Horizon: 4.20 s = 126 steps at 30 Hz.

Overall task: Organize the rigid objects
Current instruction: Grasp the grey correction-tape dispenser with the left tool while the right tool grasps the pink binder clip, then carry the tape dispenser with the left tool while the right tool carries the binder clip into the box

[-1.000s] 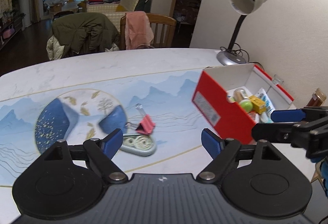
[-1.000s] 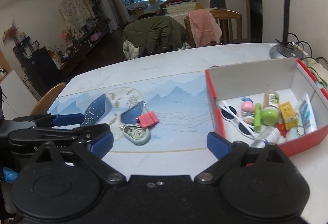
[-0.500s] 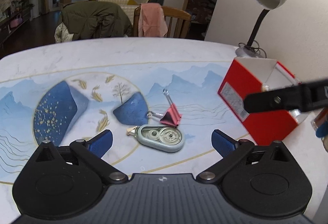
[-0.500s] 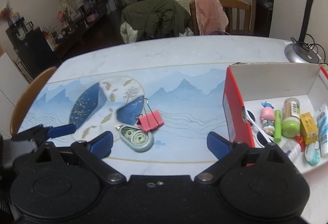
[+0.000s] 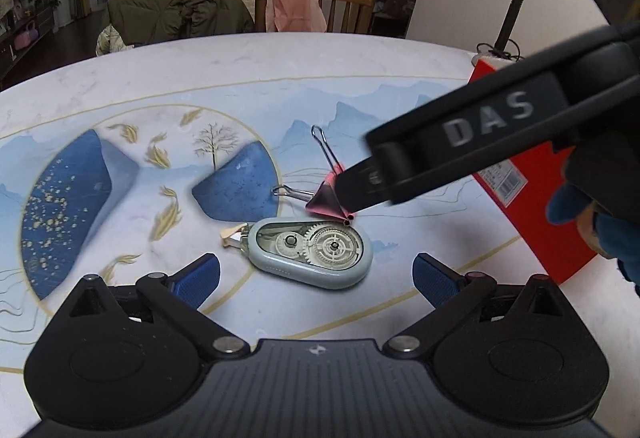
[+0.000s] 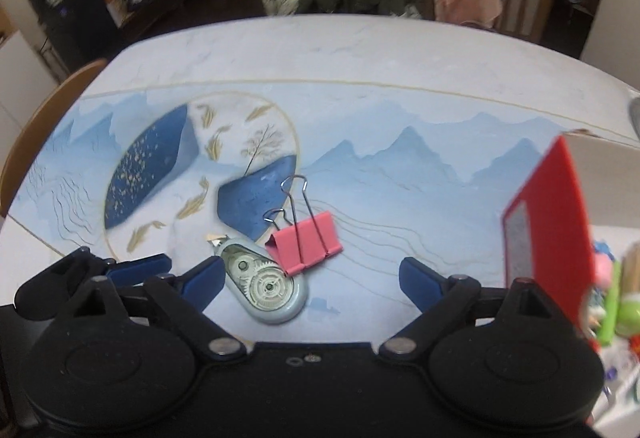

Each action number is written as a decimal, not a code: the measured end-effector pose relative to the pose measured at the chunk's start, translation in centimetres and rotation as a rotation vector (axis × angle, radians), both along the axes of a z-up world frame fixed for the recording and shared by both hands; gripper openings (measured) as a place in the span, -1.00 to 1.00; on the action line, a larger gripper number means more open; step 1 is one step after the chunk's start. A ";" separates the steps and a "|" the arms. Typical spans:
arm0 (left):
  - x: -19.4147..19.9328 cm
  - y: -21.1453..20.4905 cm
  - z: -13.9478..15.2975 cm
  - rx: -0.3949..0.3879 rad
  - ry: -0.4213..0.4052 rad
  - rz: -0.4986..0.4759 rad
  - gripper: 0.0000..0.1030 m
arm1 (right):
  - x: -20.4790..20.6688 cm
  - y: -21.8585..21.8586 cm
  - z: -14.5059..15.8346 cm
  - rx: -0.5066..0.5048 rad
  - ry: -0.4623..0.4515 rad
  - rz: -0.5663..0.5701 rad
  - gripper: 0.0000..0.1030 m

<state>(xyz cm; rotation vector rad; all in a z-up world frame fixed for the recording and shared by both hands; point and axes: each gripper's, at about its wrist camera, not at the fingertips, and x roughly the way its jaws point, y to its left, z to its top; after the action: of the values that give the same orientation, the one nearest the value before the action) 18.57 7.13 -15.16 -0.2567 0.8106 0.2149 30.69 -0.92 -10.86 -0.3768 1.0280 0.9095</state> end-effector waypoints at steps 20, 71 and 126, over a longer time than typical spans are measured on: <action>1.9 -0.4 -2.3 0.051 0.018 0.012 0.99 | 3.4 3.4 -4.7 -0.024 0.044 0.127 0.64; -2.6 -3.4 4.8 0.047 -0.098 -0.077 0.71 | -2.7 -9.3 4.6 0.200 0.011 -0.171 -0.04; 17.7 -24.5 6.8 0.197 0.024 -0.288 0.71 | 13.5 -31.2 4.6 0.222 -0.097 -0.412 -0.04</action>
<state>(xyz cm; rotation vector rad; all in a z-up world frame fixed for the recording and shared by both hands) 36.27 -17.32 -8.39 0.0487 0.8338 0.0265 44.22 -32.09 -6.27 -0.0181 0.8627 0.6170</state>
